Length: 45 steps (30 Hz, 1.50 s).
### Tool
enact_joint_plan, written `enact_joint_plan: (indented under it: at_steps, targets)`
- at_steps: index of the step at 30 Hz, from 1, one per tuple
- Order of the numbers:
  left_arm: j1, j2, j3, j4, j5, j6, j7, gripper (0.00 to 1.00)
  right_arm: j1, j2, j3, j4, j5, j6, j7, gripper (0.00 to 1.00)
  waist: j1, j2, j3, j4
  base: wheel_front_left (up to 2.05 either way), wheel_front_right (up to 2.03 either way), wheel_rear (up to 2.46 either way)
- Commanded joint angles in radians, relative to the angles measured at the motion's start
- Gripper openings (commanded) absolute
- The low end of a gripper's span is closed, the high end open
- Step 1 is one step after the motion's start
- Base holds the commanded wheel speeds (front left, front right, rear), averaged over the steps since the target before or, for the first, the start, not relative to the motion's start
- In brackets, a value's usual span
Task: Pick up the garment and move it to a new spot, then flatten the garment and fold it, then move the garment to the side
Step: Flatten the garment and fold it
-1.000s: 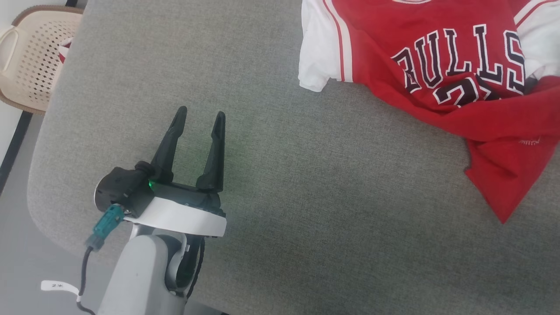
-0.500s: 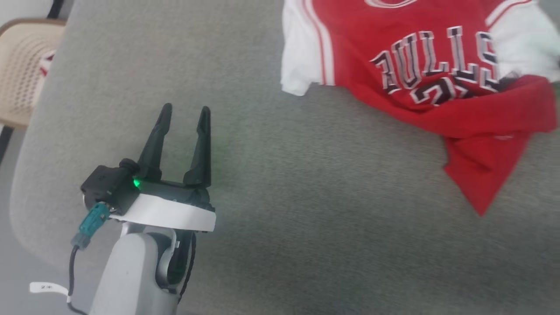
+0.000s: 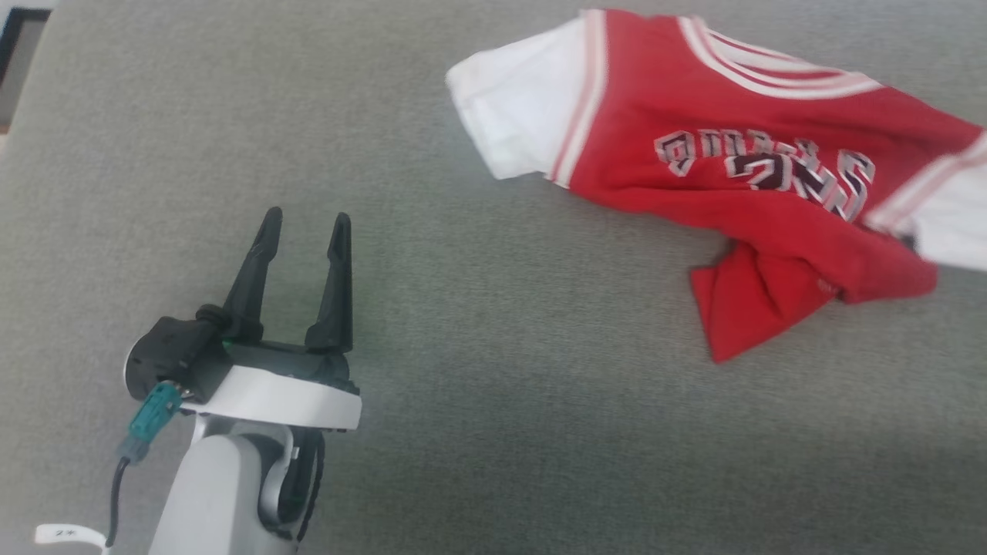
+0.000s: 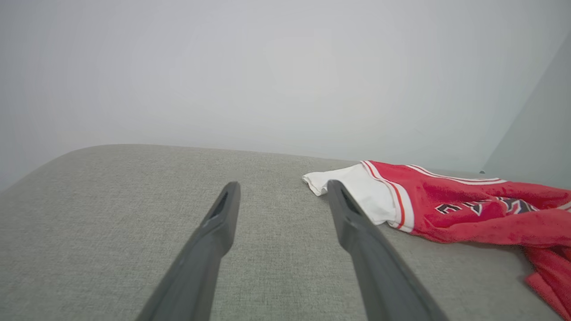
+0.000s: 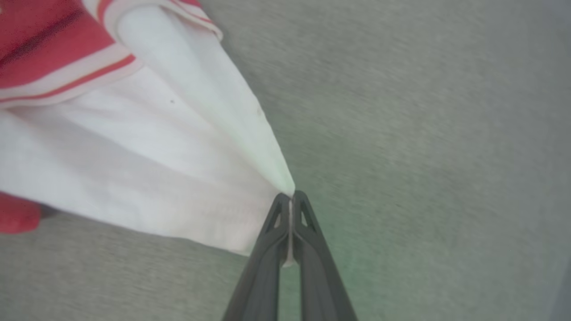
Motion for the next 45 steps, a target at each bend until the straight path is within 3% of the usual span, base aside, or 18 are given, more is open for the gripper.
enact_joint_plan:
  at_steps: [1,6,13,14,15,18,23,27,30,36,42,45]
  targets:
    - [0.013,0.009,0.003,-0.005,0.001,-0.003,-0.005,1.00,0.022,-0.015,-0.016,0.010,0.000,0.000,-0.015,0.00,0.0000,0.0000,-0.009,-0.015,0.00,0.00,0.00]
    - [0.011,0.025,-0.009,-0.007,0.001,-0.003,-0.005,1.00,0.071,-0.034,-0.091,0.086,-0.050,0.000,-0.102,0.00,0.0000,0.0000,-0.007,-0.030,0.00,0.00,0.00]
    - [-0.018,0.054,-0.037,0.016,-0.010,-0.003,-0.005,1.00,0.050,0.037,-0.142,0.166,-0.140,0.000,-0.187,0.00,0.0000,0.0000,0.003,-0.045,0.00,0.00,0.00]
    - [-0.027,0.064,-0.047,0.022,-0.013,-0.003,-0.005,1.00,0.045,0.051,-0.152,0.177,-0.156,0.000,-0.209,0.42,0.0000,0.0000,0.003,-0.049,0.00,0.00,0.00]
    - [-0.040,0.081,-0.062,0.030,-0.014,-0.003,-0.005,1.00,0.046,0.064,-0.160,0.187,-0.170,0.000,-0.233,1.00,0.0000,0.0000,0.002,-0.053,0.00,0.00,0.00]
    - [-0.092,0.146,-0.116,0.055,-0.019,-0.002,-0.005,1.00,0.051,0.100,-0.197,0.200,-0.209,0.000,-0.336,1.00,0.0000,0.0000,-0.005,-0.072,0.00,0.00,0.00]
    - [-0.256,0.316,-0.266,0.116,-0.053,-0.003,0.027,1.00,0.078,0.200,-0.283,0.164,-0.268,0.000,-0.562,1.00,0.0000,0.0000,-0.010,-0.138,0.00,0.00,0.00]
    - [-0.428,0.463,-0.421,0.160,-0.166,-0.002,0.144,1.00,0.109,0.317,-0.329,0.069,-0.318,0.000,-0.702,1.00,0.0000,0.0000,0.008,-0.219,0.00,0.00,0.00]
    - [-0.570,0.539,-0.542,0.191,-0.303,-0.002,0.257,1.00,0.131,0.410,-0.349,-0.022,-0.361,0.000,-0.760,1.00,0.0000,0.0000,0.038,-0.281,0.00,0.00,0.00]
    - [-0.836,0.633,-0.713,0.282,-0.588,-0.002,0.516,1.00,0.184,0.564,-0.361,-0.183,-0.413,0.000,-0.779,1.00,0.0000,0.0000,0.119,-0.391,0.00,0.00,0.00]
    - [-1.028,0.671,-0.860,0.364,-0.787,-0.002,0.765,1.00,0.208,0.630,-0.360,-0.287,-0.448,0.000,-0.754,1.00,0.0000,0.0000,0.191,-0.468,0.00,0.00,0.00]
    - [-1.072,0.693,-0.900,0.381,-0.822,-0.002,0.810,1.00,0.209,0.644,-0.357,-0.311,-0.459,0.000,-0.747,1.00,0.0000,0.0000,0.208,-0.489,0.00,0.00,0.00]
